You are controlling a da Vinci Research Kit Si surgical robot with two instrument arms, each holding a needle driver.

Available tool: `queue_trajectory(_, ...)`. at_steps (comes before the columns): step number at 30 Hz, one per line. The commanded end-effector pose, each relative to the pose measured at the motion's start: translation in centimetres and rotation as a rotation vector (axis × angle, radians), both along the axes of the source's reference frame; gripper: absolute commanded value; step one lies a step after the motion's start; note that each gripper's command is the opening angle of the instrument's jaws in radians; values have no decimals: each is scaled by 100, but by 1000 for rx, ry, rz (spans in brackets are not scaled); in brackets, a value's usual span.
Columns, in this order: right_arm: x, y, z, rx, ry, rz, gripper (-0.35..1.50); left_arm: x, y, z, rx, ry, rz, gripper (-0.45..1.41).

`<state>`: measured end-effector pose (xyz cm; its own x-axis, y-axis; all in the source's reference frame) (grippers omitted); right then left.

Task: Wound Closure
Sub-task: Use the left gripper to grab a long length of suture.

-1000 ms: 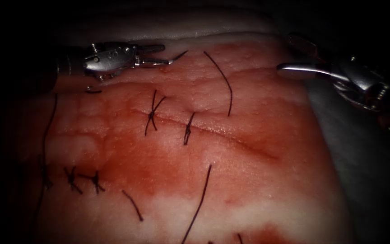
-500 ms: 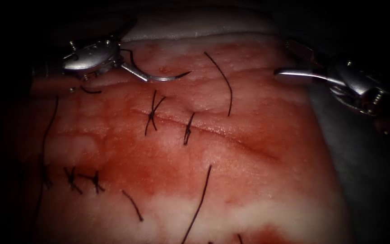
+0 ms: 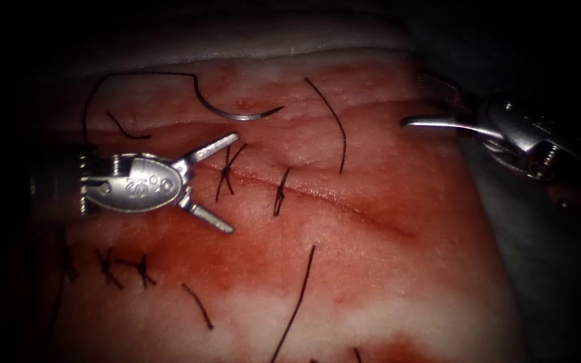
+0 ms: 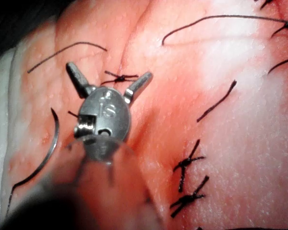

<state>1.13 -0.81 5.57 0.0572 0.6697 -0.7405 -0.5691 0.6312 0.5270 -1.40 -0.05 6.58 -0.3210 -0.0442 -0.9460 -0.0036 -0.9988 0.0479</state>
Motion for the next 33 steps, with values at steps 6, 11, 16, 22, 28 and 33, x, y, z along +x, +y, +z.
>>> queue_trajectory(6, 8, 0, 7, -6, 3, -1, 118, -14, -22, 1, -41, -25, -50, 104)
queue_trajectory(11, 7, 0, 10, -8, 0, 1, 116, -22, -47, -13, -77, -104, 6, 78)
queue_trajectory(16, 7, -1, 11, -10, 0, 1, 115, -33, -67, -27, -147, -176, 92, 78)
queue_trajectory(22, 7, -1, 11, -9, 1, -3, 113, -49, -88, -35, -194, -225, 167, 64)
queue_trajectory(28, 8, -4, 12, -12, 4, -7, 113, -62, -110, -27, -227, -213, 237, 61)
queue_trajectory(33, 8, -5, 14, -14, 4, -7, 111, -63, -121, -30, -235, -223, 255, 47)
